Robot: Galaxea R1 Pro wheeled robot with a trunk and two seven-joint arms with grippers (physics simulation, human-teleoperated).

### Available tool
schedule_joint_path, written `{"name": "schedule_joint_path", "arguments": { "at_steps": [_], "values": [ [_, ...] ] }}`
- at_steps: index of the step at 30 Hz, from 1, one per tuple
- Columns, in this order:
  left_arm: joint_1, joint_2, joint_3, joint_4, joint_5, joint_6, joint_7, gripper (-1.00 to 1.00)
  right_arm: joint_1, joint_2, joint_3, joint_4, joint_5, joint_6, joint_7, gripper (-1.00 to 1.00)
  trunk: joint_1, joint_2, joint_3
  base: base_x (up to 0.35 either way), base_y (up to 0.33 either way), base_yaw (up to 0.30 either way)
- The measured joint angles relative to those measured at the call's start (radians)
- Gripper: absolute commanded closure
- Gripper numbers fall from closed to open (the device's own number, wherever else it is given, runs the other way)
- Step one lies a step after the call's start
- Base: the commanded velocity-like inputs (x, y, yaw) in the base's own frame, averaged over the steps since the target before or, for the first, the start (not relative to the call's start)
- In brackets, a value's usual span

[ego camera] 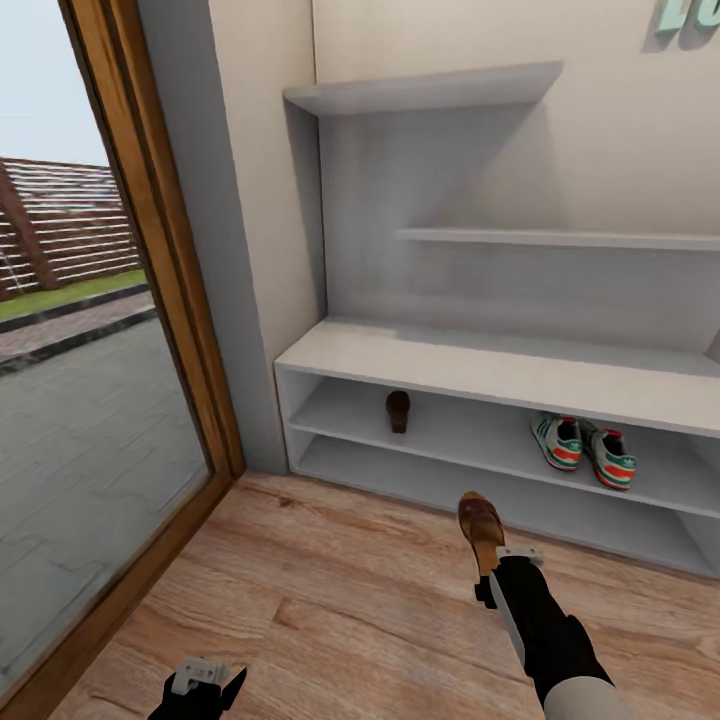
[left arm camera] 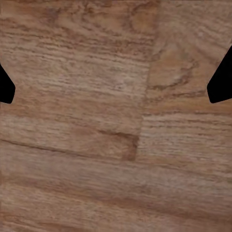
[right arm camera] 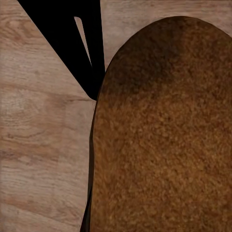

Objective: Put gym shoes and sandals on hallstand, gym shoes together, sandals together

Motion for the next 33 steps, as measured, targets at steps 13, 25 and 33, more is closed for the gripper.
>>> {"name": "schedule_joint_path", "arguments": {
  "at_steps": [13, 25, 33],
  "values": [
    [0.000, -0.009, -0.002, 0.000, -0.001, 0.000, 0.000, -1.00, 0.000, 0.000, 0.000, 0.001, -0.001, -0.001, 0.000, 1.00, 0.000, 0.000, 0.000, 0.344, 0.017, 0.000],
    [0.000, -0.015, -0.004, 0.000, -0.002, 0.000, 0.000, -1.00, 0.000, 0.000, 0.000, 0.002, -0.001, 0.000, 0.000, 1.00, 0.000, 0.000, 0.000, 0.337, 0.009, 0.000],
    [0.000, -0.015, -0.004, 0.000, -0.002, 0.000, 0.000, -1.00, 0.000, 0.000, 0.000, 0.001, 0.001, 0.000, 0.000, 1.00, 0.001, 0.000, 0.000, 0.107, 0.000, 0.000]
  ]
}}
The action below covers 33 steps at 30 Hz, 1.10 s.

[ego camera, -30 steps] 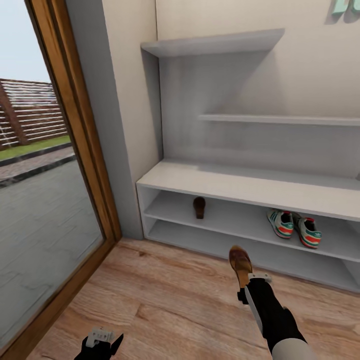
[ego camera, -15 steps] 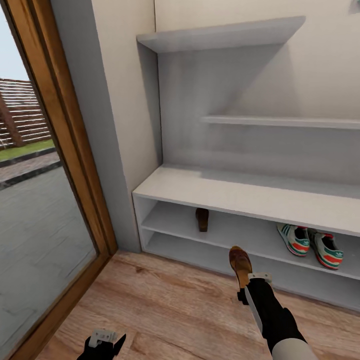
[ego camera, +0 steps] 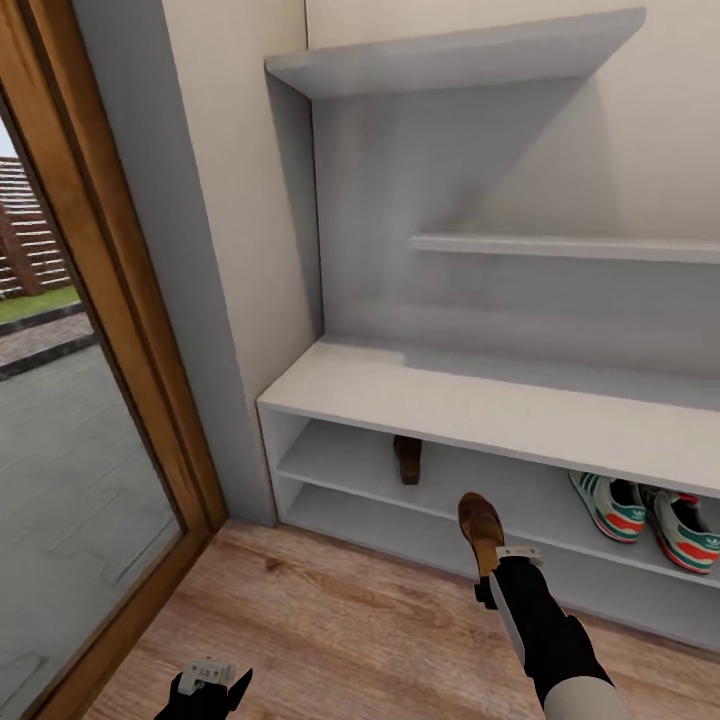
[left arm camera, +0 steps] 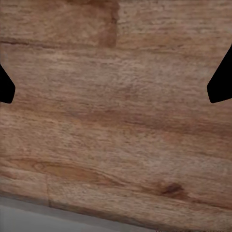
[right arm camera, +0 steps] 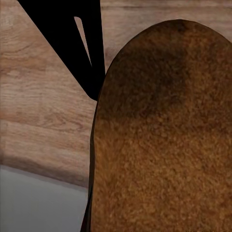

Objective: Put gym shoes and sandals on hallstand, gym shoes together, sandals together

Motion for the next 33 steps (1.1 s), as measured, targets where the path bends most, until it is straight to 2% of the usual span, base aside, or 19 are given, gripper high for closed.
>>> {"name": "schedule_joint_path", "arguments": {
  "at_steps": [8, 13, 18, 33],
  "values": [
    [0.000, -0.003, -0.007, 0.000, -0.003, 0.000, -0.001, -1.00, 0.000, 0.000, -0.001, 0.000, 0.000, -0.001, 0.000, 1.00, 0.000, 0.000, 0.000, 0.181, 0.098, 0.000],
    [0.000, -0.008, -0.016, 0.000, -0.057, 0.001, 0.000, -1.00, 0.000, 0.000, 0.000, 0.000, 0.000, 0.000, 0.000, 1.00, 0.000, 0.000, 0.000, 0.183, 0.080, 0.000],
    [0.000, -0.011, -0.015, 0.000, -0.087, 0.001, 0.000, -1.00, 0.000, 0.000, -0.001, 0.000, 0.000, 0.000, 0.000, 1.00, 0.000, 0.000, 0.000, 0.037, 0.015, 0.000],
    [0.000, -0.012, -0.015, 0.000, -0.093, 0.001, 0.000, -1.00, 0.000, -0.001, -0.001, 0.000, 0.000, 0.000, 0.000, 1.00, 0.001, 0.000, -0.008, 0.002, 0.001, 0.000]
  ]
}}
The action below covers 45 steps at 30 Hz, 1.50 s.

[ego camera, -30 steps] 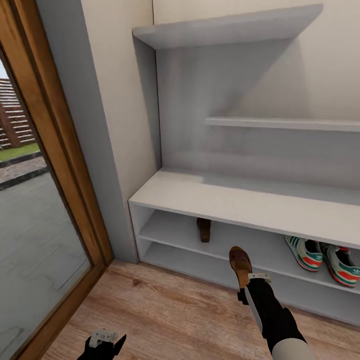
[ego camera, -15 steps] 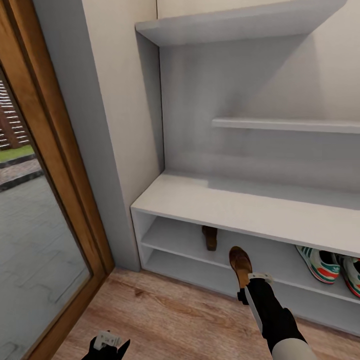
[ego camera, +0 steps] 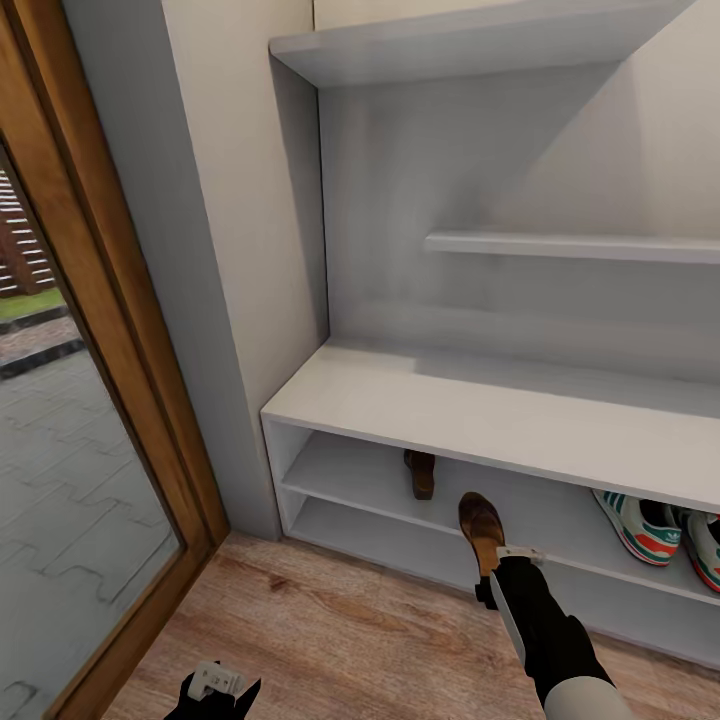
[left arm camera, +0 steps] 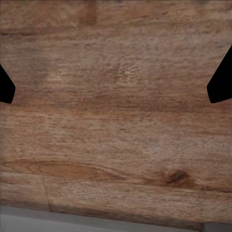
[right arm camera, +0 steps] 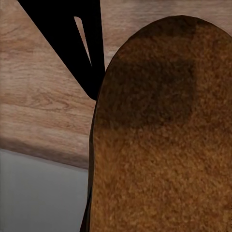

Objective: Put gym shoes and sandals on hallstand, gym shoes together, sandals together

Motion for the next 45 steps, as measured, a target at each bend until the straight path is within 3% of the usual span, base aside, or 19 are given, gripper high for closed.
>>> {"name": "schedule_joint_path", "arguments": {
  "at_steps": [18, 34, 45],
  "values": [
    [0.000, 0.000, 0.000, 0.000, -0.001, 0.000, 0.000, -1.00, 0.000, 0.000, 0.000, 0.000, 0.000, 0.000, 0.000, 1.00, 0.001, 0.000, -0.008, 0.005, 0.000, 0.000],
    [0.000, -0.001, 0.000, 0.000, -0.001, 0.000, 0.000, -1.00, 0.000, 0.000, 0.000, 0.000, -0.001, -0.001, 0.000, 1.00, 0.000, 0.000, -0.008, 0.299, 0.084, 0.000],
    [0.000, -0.002, 0.000, 0.000, -0.001, 0.000, 0.000, -1.00, 0.000, 0.000, -0.001, 0.000, 0.000, 0.000, 0.000, 1.00, 0.000, -0.001, -0.008, 0.128, -0.017, 0.000]
  ]
}}
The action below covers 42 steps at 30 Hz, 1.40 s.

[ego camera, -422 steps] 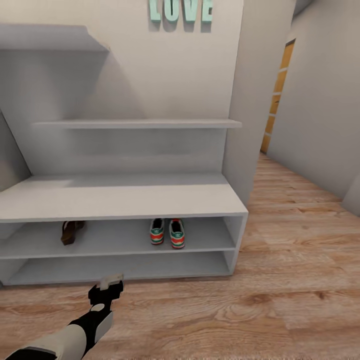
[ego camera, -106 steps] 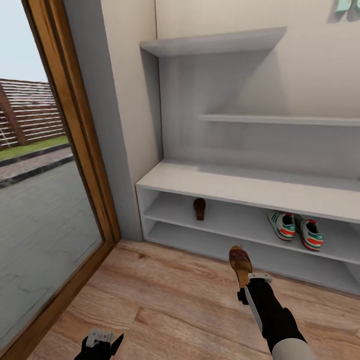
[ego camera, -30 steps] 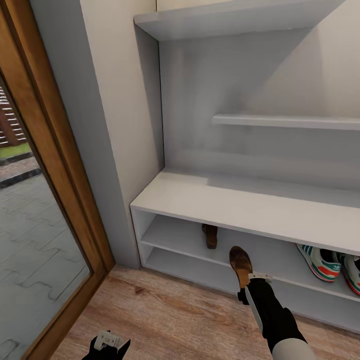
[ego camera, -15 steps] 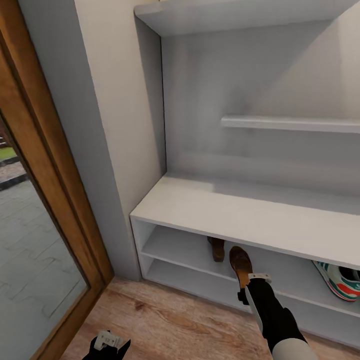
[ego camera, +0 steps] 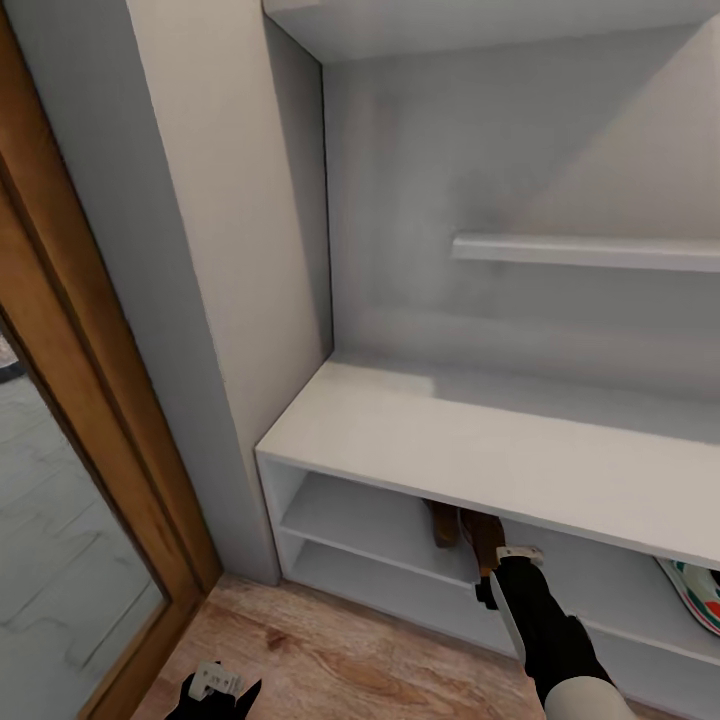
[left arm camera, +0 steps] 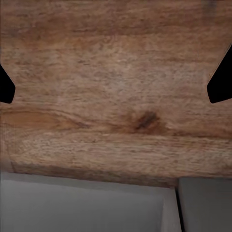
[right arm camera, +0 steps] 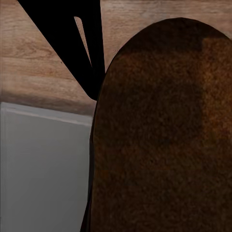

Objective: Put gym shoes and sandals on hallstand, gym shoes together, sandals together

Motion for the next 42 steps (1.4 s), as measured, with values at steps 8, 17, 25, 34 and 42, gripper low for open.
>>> {"name": "schedule_joint_path", "arguments": {
  "at_steps": [8, 17, 25, 34, 42],
  "values": [
    [0.000, 0.000, 0.000, 0.000, 0.000, 0.000, 0.000, -1.00, 0.000, 0.000, 0.000, 0.000, 0.000, 0.000, 0.000, 1.00, 0.000, 0.000, 0.000, 0.092, -0.039, 0.000],
    [0.000, 0.000, 0.000, 0.000, 0.000, 0.000, 0.000, -1.00, 0.000, 0.000, 0.000, 0.000, 0.000, 0.000, 0.000, 1.00, 0.000, 0.000, 0.000, 0.076, -0.087, 0.000],
    [0.000, 0.000, 0.000, 0.000, 0.000, 0.000, 0.000, -1.00, 0.000, 0.000, 0.000, 0.000, 0.000, -0.001, 0.000, 1.00, 0.000, 0.000, 0.000, 0.057, -0.002, 0.000],
    [0.000, 0.000, 0.000, 0.000, 0.000, 0.000, 0.000, -1.00, 0.000, 0.000, 0.000, 0.000, 0.000, 0.000, 0.000, 1.00, 0.000, 0.000, 0.000, 0.019, 0.000, 0.000],
    [0.000, 0.000, 0.000, 0.000, 0.000, 0.000, 0.000, -1.00, 0.000, -0.001, 0.000, 0.001, 0.000, 0.000, 0.000, 1.00, 0.000, 0.000, 0.000, 0.000, 0.000, 0.000]
  ]
}}
